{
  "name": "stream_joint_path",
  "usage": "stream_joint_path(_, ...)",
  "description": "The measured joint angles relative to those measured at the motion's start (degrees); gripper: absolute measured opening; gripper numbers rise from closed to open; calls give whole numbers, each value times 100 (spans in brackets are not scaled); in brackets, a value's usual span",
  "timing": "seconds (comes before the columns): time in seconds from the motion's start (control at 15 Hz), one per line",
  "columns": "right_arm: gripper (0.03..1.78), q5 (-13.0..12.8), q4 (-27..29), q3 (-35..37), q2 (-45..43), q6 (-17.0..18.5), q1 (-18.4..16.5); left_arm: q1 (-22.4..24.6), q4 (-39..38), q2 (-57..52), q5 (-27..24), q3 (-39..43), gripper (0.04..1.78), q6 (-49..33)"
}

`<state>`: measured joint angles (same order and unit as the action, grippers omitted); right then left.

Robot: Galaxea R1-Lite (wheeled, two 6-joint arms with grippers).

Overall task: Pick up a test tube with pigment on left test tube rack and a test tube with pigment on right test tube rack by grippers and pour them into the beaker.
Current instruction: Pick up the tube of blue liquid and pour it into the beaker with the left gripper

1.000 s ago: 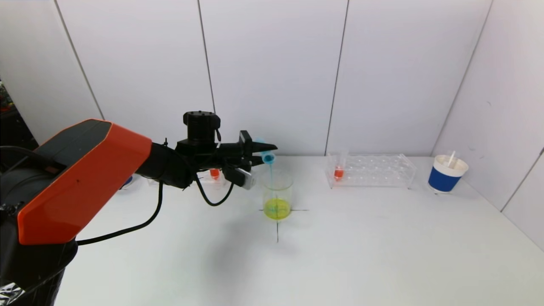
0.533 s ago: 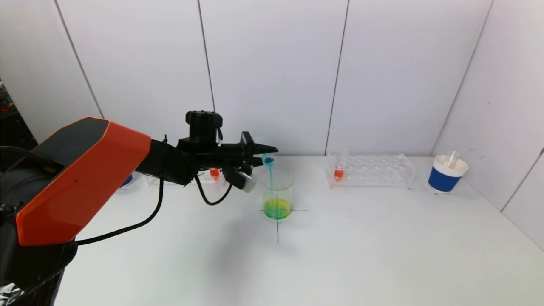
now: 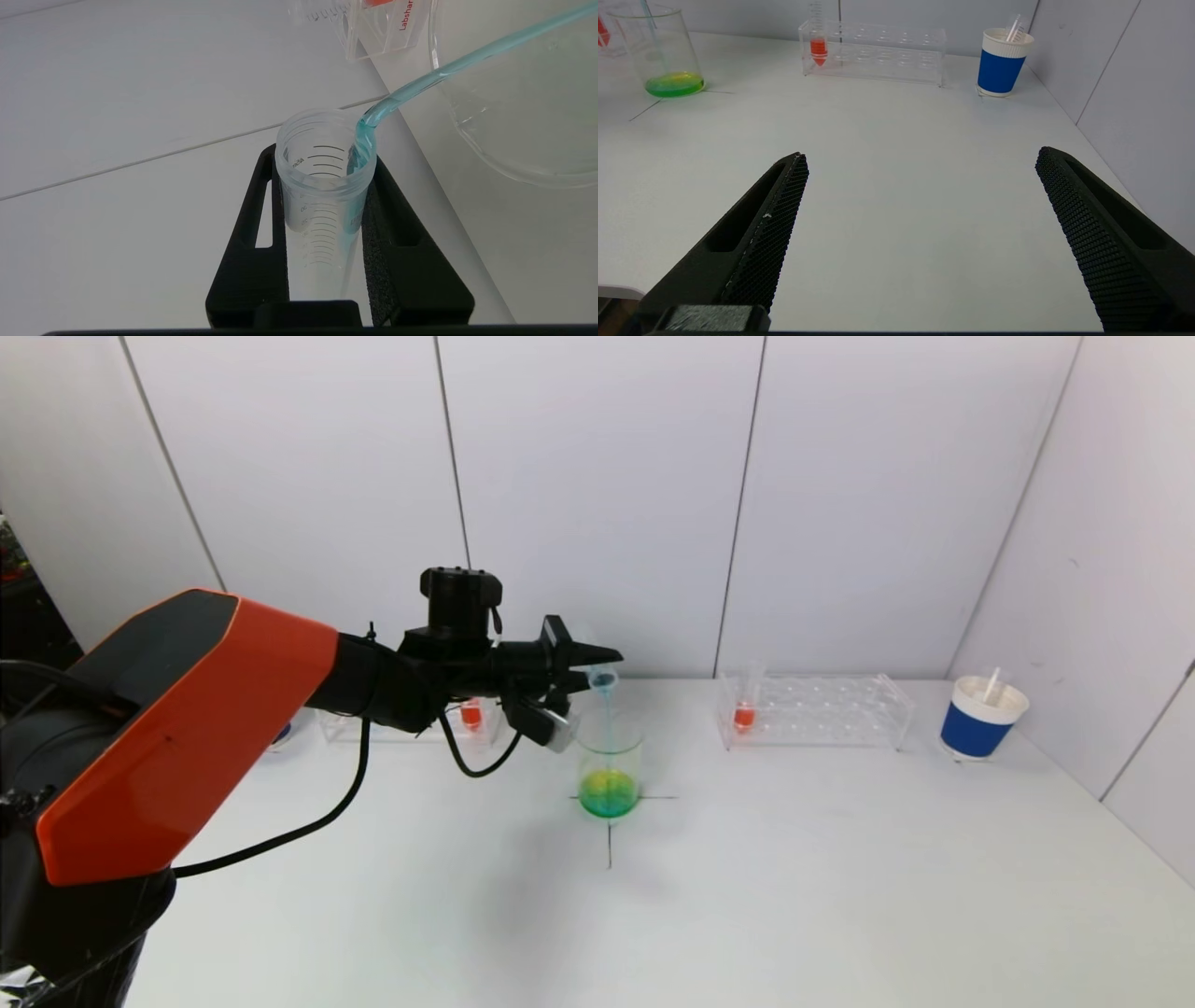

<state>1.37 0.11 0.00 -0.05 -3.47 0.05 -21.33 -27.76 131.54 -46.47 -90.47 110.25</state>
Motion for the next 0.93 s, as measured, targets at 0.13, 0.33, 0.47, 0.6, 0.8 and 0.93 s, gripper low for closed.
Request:
stream_joint_path(0.13,177,1,0,0,0,0,2,-9,6,-15,61,-18,46,107)
stream_joint_path(0.33,177,1,-1,0,0,0,0,-22,74,-52,102,-22,46,265)
stream_joint_path(0.47,177,1,0,0,0,0,2,-13,84,-72,107,-22,46,301)
stream_joint_path(0.6,177,0,0,0,0,0,2,-11,87,-96,108,-24,46,397)
stream_joint_path(0.8,177,1,0,0,0,0,2,-11,87,-122,111,-24,46,516)
stream_joint_path(0.93,177,1,0,0,0,0,2,-16,87,-124,111,-24,46,521)
